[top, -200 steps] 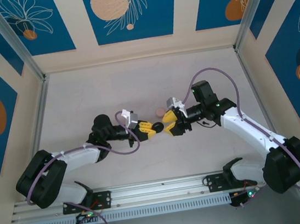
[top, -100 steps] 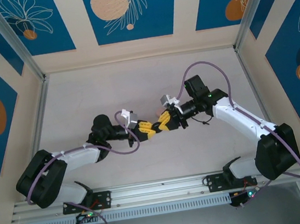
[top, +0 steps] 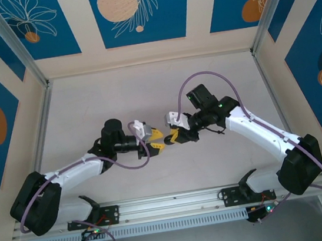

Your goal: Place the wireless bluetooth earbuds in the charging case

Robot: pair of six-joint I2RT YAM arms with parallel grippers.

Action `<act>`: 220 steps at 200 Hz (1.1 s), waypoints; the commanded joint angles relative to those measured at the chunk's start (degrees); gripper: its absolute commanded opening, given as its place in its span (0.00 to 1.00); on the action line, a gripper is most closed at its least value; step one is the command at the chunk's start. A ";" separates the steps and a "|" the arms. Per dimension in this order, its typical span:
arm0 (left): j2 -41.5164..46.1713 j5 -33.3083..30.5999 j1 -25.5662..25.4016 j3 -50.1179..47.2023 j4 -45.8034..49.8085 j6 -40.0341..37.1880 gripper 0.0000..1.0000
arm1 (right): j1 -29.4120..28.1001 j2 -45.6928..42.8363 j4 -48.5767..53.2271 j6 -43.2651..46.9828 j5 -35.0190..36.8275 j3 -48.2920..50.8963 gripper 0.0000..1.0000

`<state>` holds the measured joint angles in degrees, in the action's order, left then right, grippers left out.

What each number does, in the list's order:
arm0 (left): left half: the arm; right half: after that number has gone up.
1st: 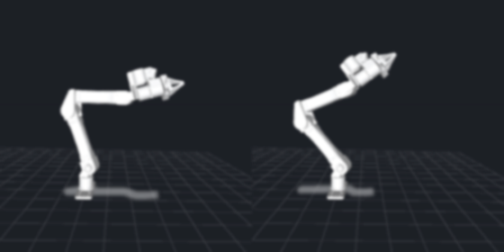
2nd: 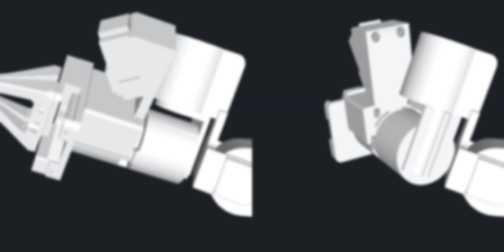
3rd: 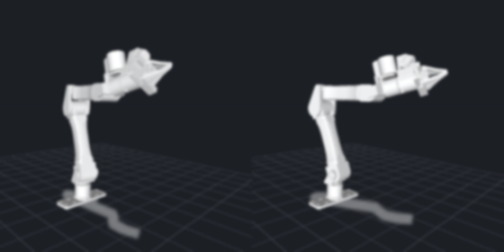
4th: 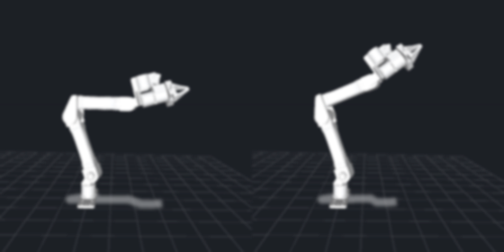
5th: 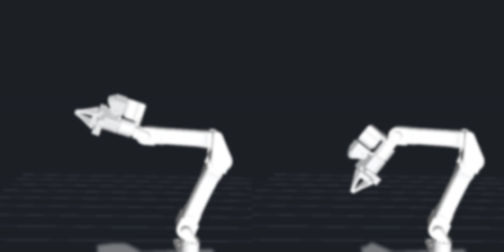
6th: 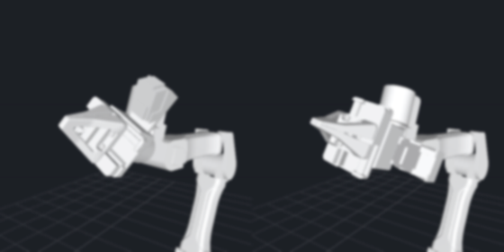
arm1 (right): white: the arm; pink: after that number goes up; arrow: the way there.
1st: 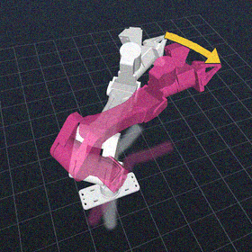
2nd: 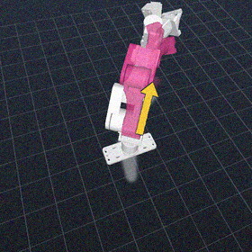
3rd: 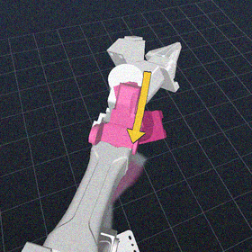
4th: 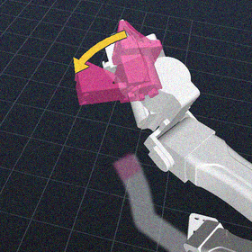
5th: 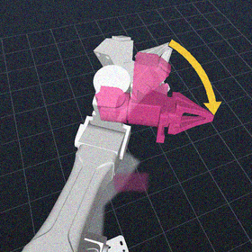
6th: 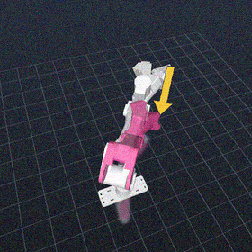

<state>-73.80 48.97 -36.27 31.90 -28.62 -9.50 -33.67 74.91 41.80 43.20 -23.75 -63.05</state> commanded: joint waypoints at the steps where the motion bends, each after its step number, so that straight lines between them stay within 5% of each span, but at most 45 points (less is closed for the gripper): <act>1: 0.20 0.71 -0.82 2.01 6.01 -4.58 0.47 | -1.02 0.73 0.73 2.23 1.05 -2.29 0.13; 88: 0.15 2.10 -1.24 2.22 5.90 -4.10 0.41 | -3.72 5.35 1.68 3.29 -3.13 -5.41 0.13; 150: 0.45 1.66 -1.47 2.19 6.87 -4.69 0.15 | -4.03 5.90 2.02 3.67 -3.17 -6.12 0.13; 191: 0.76 1.56 -1.54 1.94 6.30 -4.68 0.12 | -3.33 5.11 -1.04 0.38 -2.10 -4.22 0.39; 220: 1.18 1.74 -1.60 1.81 6.12 -4.47 0.12 | -2.77 4.97 -2.39 -1.46 -0.10 -3.76 0.42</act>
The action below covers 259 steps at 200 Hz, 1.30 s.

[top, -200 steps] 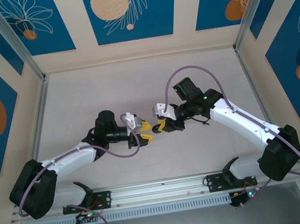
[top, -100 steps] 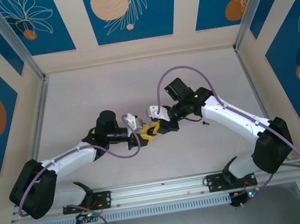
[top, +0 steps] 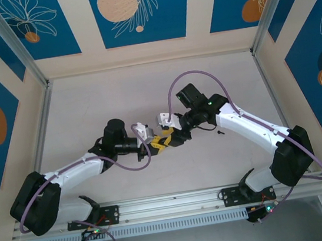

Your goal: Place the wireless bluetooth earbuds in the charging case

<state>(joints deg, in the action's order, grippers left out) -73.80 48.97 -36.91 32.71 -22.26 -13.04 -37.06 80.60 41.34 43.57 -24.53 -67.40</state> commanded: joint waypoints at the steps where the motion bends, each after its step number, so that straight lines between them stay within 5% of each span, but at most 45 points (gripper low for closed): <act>1: 1.19 1.74 -0.97 1.02 -0.24 -0.97 0.12 | 0.64 -0.75 -1.99 -1.91 0.70 0.64 0.42; 97: 1.45 1.09 -1.01 0.33 -1.45 -0.51 0.11 | 6.90 -3.41 -7.46 -8.57 0.10 2.33 0.41; 143: -0.26 -2.16 -0.90 -2.98 -9.88 3.17 0.11 | 9.20 -5.82 -7.17 -9.00 -2.26 3.57 0.41; 197: -4.89 -5.20 -0.88 -7.07 -19.90 7.60 0.11 | 13.10 -4.81 2.96 6.14 6.34 3.81 0.40; 259: -5.74 -5.45 -0.80 -7.16 -18.24 5.83 0.11 | 15.26 9.89 6.80 18.94 12.74 -2.11 0.41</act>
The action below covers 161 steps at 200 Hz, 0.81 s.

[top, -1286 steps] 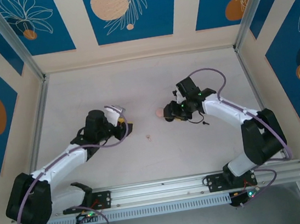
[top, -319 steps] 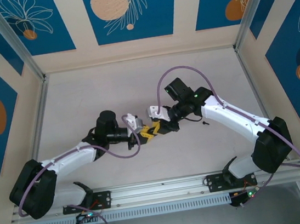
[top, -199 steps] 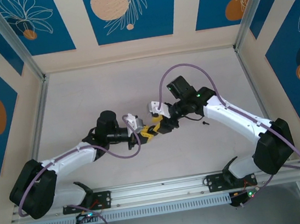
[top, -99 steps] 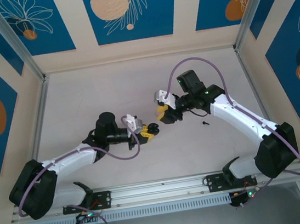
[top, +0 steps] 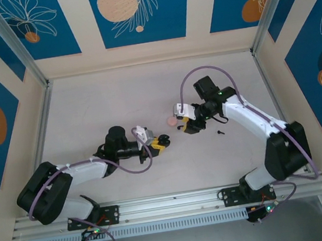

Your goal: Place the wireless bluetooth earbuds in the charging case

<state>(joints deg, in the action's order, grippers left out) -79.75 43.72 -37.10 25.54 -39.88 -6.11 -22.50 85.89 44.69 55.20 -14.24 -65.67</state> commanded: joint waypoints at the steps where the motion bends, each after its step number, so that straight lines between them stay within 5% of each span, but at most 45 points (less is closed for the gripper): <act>1: 0.25 -0.21 -0.60 0.02 -0.50 -1.14 0.11 | 0.70 5.20 3.56 7.65 2.57 -4.16 0.40; 86: 1.07 -2.02 -0.25 0.12 3.38 -3.20 0.11 | 0.35 24.76 4.84 15.87 6.37 -15.86 0.38; 161: 1.08 -2.15 0.37 0.20 4.09 -3.15 0.11 | -0.61 31.24 4.32 18.36 6.42 -19.24 0.38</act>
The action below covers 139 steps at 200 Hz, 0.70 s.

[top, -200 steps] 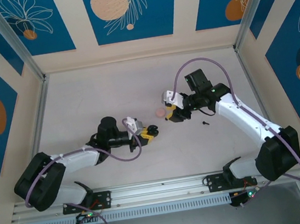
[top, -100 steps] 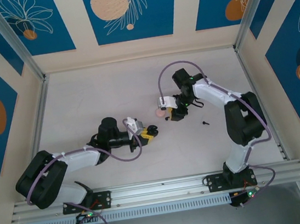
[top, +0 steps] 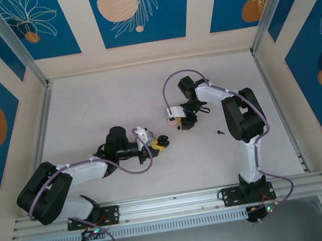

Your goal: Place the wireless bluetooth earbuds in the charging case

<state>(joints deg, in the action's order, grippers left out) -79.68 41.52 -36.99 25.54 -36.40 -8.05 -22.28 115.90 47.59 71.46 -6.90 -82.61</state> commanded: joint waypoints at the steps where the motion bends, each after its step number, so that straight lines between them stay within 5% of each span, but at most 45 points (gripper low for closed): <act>1: 1.02 0.06 0.26 0.21 0.58 -1.23 0.11 | -0.83 1.29 1.43 2.10 -1.01 -2.30 0.37; 78: 1.09 0.06 0.39 0.52 1.52 -1.52 0.11 | -1.39 4.41 2.31 2.09 -0.85 -4.47 0.36; 139: 0.67 -0.04 0.42 0.74 2.13 -1.81 0.11 | -1.36 5.57 2.42 1.40 0.13 -4.70 0.26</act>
<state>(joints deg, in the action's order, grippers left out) -79.59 41.43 -36.99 25.54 -34.85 -8.10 -23.31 119.79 48.75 72.31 -6.37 -85.80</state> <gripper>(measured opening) 0.174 0.280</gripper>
